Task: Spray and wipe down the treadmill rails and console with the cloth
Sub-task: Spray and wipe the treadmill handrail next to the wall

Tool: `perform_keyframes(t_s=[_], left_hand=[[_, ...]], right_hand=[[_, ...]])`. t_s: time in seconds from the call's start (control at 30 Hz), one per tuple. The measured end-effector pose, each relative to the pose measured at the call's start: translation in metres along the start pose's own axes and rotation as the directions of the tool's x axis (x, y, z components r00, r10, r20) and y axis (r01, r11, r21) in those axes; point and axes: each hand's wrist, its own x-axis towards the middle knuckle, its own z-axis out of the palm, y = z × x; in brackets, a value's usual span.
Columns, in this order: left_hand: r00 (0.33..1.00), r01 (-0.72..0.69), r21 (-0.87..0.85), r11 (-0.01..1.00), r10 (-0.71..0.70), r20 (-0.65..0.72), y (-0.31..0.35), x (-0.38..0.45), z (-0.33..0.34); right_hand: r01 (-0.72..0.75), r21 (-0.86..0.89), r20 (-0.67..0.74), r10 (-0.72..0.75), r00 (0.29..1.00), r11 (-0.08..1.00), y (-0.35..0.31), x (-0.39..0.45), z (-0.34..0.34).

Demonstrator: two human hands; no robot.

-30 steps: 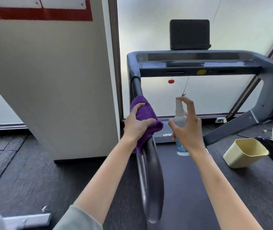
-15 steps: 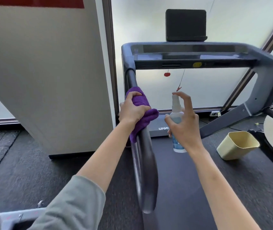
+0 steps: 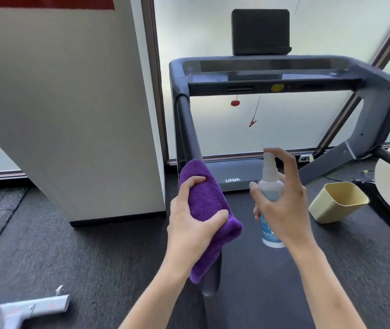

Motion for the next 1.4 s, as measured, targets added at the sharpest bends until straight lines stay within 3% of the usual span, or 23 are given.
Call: perform_keyframes(t_s=[0.2,0.33,0.47,0.6,0.77,1.23,1.4], left_hand=[[0.999,0.046,0.081,0.996,-0.045,-0.013,0.018,0.067,0.003],[0.994,0.109,-0.085,0.99,-0.107,0.038,0.028,0.097,-0.002],[0.994,0.086,-0.219,0.972,-0.07,0.08,0.015,0.079,-0.008],[0.983,0.176,-0.551,0.816,-0.116,0.141,-0.007,0.062,-0.009],[0.972,0.232,-0.726,0.647,-0.183,0.147,-0.009,0.089,0.003],[0.924,0.368,-0.592,0.717,-0.355,0.144,0.016,0.289,-0.001],[0.863,0.499,-0.526,0.688,-0.446,0.237,0.033,0.314,-0.003]], right_hand=[[-0.026,0.029,0.082,0.023,0.996,0.999,0.002,0.008,0.014],[0.006,0.057,0.117,-0.013,0.993,0.998,-0.008,0.019,0.025],[0.043,0.054,0.128,-0.05,0.991,0.998,-0.015,0.024,0.031],[0.037,0.038,0.127,-0.042,0.991,0.999,-0.008,0.022,0.033],[-0.001,0.07,0.123,-0.008,0.992,0.998,0.008,0.027,0.035],[-0.057,0.037,0.173,0.05,0.984,0.998,0.04,0.089,0.076],[-0.066,0.06,0.152,0.057,0.987,0.996,0.037,0.091,0.077]])
